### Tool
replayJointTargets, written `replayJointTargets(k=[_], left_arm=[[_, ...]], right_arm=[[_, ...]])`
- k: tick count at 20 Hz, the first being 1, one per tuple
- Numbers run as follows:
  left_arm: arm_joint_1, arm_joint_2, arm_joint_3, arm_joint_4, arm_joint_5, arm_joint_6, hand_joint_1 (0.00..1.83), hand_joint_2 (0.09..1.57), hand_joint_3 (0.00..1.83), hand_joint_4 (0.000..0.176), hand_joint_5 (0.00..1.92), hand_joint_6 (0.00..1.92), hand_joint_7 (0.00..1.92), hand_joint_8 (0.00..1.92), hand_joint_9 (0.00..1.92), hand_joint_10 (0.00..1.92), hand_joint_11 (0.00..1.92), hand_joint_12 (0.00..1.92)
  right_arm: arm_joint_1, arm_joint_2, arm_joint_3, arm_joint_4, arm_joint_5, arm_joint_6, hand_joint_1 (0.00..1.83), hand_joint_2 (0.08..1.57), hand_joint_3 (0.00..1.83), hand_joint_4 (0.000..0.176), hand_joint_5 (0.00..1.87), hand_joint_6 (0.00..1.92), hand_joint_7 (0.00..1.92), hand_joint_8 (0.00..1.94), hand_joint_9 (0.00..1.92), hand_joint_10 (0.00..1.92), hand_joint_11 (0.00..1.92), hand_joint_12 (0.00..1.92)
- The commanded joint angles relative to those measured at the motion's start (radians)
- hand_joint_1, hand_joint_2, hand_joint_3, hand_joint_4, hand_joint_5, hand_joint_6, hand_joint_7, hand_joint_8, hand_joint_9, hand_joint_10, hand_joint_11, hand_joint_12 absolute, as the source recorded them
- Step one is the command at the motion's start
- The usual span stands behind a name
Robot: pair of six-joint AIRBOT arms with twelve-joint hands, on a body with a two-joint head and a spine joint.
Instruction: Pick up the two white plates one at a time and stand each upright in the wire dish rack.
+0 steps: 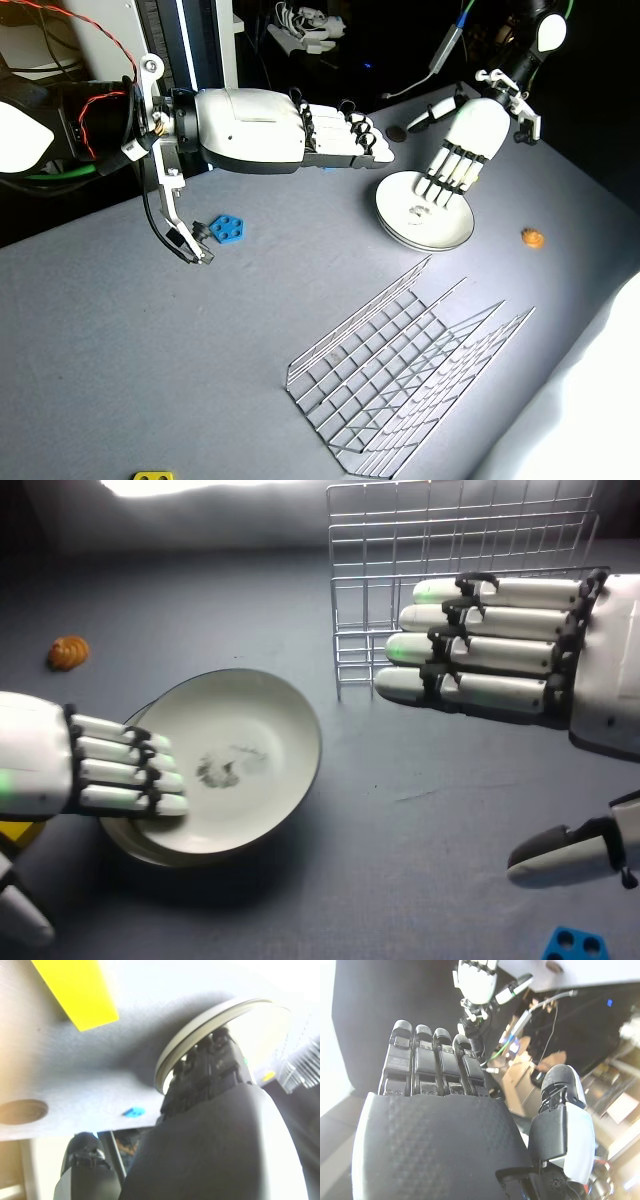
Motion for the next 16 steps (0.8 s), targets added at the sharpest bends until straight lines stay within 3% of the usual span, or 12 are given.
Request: replayJointTargets(k=[1,7,9,11,13,14,16], left_arm=[[-0.004,-0.022,-0.013,-0.005,-0.022,0.000,0.00,0.97,0.01,0.000,0.00,0.00,0.00,0.00,0.00,0.00,0.00,0.00],[-0.044,-0.072,-0.035,-0.005,-0.011,-0.002,0.00,0.96,0.00,0.000,0.02,0.01,0.00,0.00,0.00,0.00,0.00,0.00],[-0.048,-0.080,-0.034,-0.005,-0.011,-0.002,0.00,0.96,0.00,0.000,0.00,0.00,0.00,0.00,0.00,0.00,0.00,0.00],[-0.051,-0.086,-0.032,-0.004,-0.011,-0.003,0.00,0.96,0.00,0.000,0.00,0.00,0.00,0.00,0.00,0.00,0.00,0.00],[-0.055,-0.090,-0.030,-0.004,-0.009,-0.004,0.00,0.97,0.01,0.000,0.02,0.01,0.01,0.00,0.00,0.00,0.00,0.00],[-0.056,-0.091,-0.030,-0.005,-0.009,-0.004,0.00,0.97,0.01,0.000,0.00,0.00,0.00,0.00,0.00,0.00,0.00,0.00],[-0.059,-0.094,-0.031,-0.005,-0.008,-0.010,0.00,0.97,0.01,0.000,0.00,0.00,0.00,0.00,0.00,0.00,0.00,0.00]], right_arm=[[0.007,-0.001,-0.003,0.014,0.089,-0.014,0.00,1.02,0.00,0.000,0.01,0.00,0.00,0.00,0.00,0.00,0.00,0.00],[0.015,-0.020,0.000,-0.017,0.077,-0.088,0.00,1.03,0.00,0.000,0.01,0.00,0.00,0.00,0.00,0.00,0.00,0.00],[0.016,-0.032,0.007,-0.017,0.077,-0.115,0.08,1.02,0.00,0.000,0.00,0.00,0.00,0.00,0.00,0.00,0.00,0.00],[0.018,-0.060,0.035,-0.017,0.072,-0.132,0.39,1.00,0.00,0.000,0.00,0.00,0.00,0.00,0.00,0.00,0.00,0.00],[0.029,-0.107,0.076,-0.017,0.032,-0.134,0.99,0.98,0.00,0.000,0.00,0.00,0.00,0.00,0.00,0.00,0.00,0.00],[0.033,-0.133,0.094,-0.017,0.013,-0.136,1.14,0.97,0.00,0.000,0.00,0.00,0.00,0.00,0.00,0.00,0.01,0.00],[0.044,-0.180,0.122,-0.017,-0.028,-0.156,1.18,0.95,0.00,0.000,0.00,0.00,0.00,0.00,0.00,0.00,0.02,0.01]])
